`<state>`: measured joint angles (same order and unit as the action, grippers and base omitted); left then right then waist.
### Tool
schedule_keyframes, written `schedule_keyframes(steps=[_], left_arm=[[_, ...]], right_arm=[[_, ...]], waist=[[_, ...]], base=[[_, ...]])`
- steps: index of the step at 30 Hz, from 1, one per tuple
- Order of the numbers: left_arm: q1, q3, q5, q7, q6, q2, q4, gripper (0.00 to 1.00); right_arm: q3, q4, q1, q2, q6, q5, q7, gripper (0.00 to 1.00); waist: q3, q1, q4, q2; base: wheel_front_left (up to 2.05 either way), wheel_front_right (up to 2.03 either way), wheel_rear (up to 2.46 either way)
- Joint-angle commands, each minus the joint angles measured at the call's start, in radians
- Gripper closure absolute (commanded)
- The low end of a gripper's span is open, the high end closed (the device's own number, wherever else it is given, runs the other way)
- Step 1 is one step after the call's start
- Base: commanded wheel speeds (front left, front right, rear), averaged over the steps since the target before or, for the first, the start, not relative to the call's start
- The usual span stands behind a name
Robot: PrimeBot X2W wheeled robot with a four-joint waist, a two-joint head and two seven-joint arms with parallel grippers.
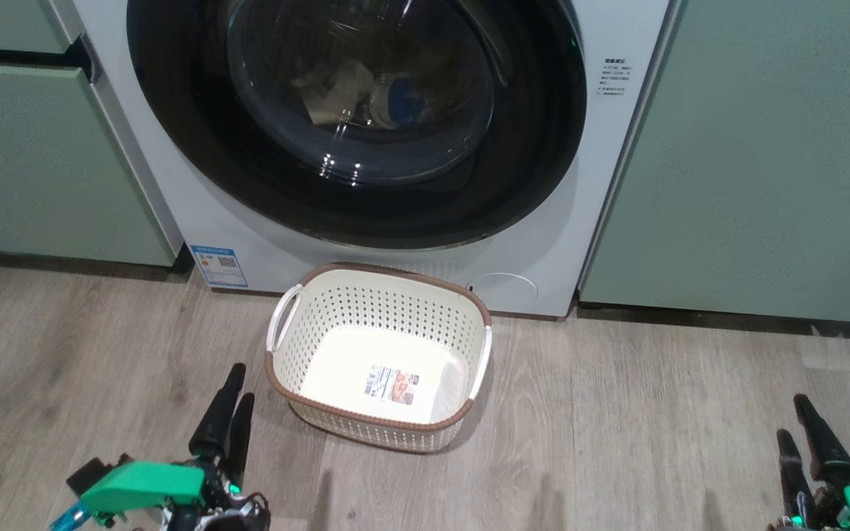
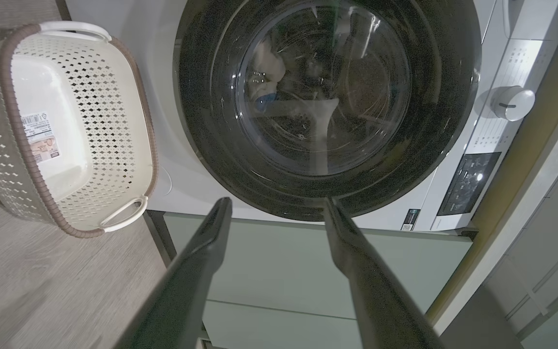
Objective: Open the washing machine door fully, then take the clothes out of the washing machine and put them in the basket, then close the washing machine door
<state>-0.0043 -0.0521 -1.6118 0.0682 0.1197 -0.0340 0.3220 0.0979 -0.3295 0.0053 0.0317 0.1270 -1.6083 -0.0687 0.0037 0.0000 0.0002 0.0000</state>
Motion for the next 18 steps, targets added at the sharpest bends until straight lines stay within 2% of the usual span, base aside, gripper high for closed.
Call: schedule_keyframes(steps=[1,11,18], left_arm=[[-0.058,-0.001,0.011,-0.015,0.002,-0.009,-0.042,0.0],[-0.072,0.014,0.041,-0.047,0.003,-0.019,-0.056,0.0],[-0.085,0.028,0.165,-0.081,-0.005,-0.034,-0.054,0.0]], right_arm=[[-0.004,0.04,-0.063,0.018,0.001,0.018,0.01,0.0],[-0.032,0.042,-0.076,0.033,0.001,0.06,0.046,0.0],[-0.062,0.024,-0.093,0.057,0.001,0.152,0.079,0.0]], waist=[[0.0,0.0,0.0,0.0],[-0.001,0.0,0.001,0.0],[-0.002,0.0,0.0,0.0]], base=[[0.0,0.0,0.0],[0.0,0.0,0.0],[0.0,0.0,0.0]])
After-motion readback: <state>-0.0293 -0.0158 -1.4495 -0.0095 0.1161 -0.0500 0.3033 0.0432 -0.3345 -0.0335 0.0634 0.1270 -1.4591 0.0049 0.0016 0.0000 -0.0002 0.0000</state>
